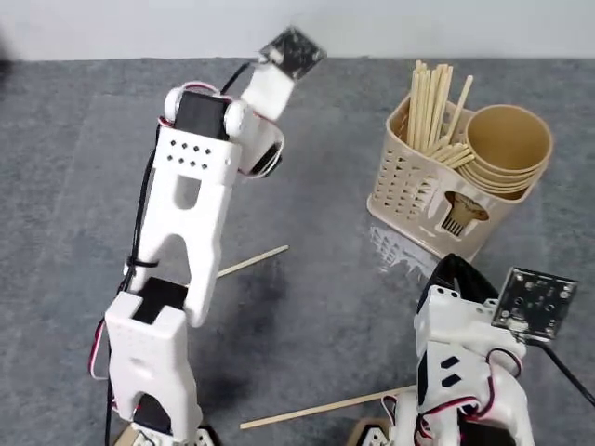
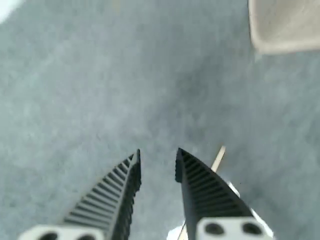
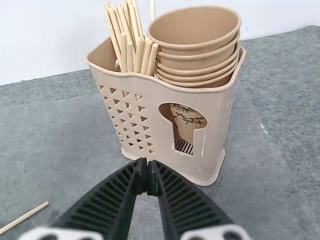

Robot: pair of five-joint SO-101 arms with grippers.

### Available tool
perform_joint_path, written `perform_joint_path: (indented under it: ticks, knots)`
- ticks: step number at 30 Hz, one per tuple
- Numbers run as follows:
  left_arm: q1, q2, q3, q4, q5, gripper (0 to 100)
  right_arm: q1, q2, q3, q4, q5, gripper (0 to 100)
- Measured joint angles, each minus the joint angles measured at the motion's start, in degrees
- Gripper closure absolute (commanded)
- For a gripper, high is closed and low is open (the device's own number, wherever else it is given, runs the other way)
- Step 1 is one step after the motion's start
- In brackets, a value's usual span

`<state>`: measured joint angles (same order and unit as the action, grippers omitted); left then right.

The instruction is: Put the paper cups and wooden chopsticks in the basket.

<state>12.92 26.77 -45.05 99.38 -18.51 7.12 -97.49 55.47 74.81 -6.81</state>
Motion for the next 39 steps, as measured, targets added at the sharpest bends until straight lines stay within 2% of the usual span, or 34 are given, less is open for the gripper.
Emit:
perform_joint_path:
  ticks: [3,12,17,22,28,35,39]
  knots:
    - [-1.1,0.0,6.8,0.0,-4.0,81,0.0,0.0,0.0,0.0,0.0,99.1]
    - [-3.6,0.0,22.2,-0.4,-11.0,81,0.0,0.0,0.0,0.0,0.0,99.1]
    - [-4.0,0.0,34.0,-5.5,-15.2,81,0.0,0.0,0.0,0.0,0.0,99.1]
    - [-4.0,0.0,45.1,-13.8,-16.3,81,0.0,0.0,0.0,0.0,0.0,99.1]
    - [-4.0,0.0,49.2,-18.4,-16.3,82,0.0,0.0,0.0,0.0,0.0,99.1]
    - [-3.4,-1.7,53.5,-21.3,-16.4,93,0.0,0.0,0.0,0.0,0.0,99.1]
    - [-1.9,-2.3,54.9,-21.4,-16.4,95,0.0,0.0,0.0,0.0,0.0,99.1]
